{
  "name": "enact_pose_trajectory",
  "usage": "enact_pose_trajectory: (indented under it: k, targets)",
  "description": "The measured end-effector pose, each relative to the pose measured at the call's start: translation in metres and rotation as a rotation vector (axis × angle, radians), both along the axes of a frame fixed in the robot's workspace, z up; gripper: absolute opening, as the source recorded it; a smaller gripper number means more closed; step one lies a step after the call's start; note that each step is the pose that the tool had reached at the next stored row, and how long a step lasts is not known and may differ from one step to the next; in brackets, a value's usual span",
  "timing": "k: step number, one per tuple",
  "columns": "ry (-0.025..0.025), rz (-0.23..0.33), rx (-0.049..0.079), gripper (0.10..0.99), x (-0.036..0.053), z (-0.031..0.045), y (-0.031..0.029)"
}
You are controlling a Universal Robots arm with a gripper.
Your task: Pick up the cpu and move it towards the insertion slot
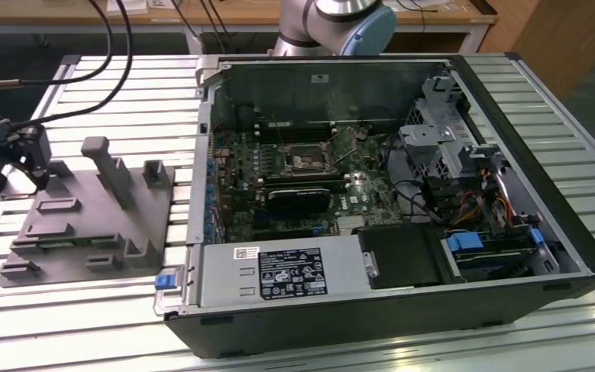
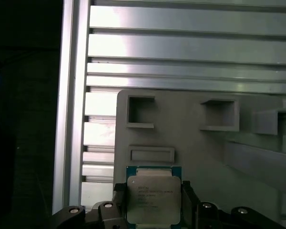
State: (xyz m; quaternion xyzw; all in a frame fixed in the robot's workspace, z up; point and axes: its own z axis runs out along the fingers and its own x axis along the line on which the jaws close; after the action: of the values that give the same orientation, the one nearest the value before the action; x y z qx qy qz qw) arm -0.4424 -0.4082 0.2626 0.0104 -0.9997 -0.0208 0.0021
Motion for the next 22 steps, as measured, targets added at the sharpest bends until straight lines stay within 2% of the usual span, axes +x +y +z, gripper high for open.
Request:
enact_pose_trajectory:
  k: [8,22]
  targets:
    - [0.0001,0.000,0.000,0.545,0.0000,0.0135,0.0000]
    - [0.0001,0.000,0.000,0.545,0.0000,0.0246,0.0000]
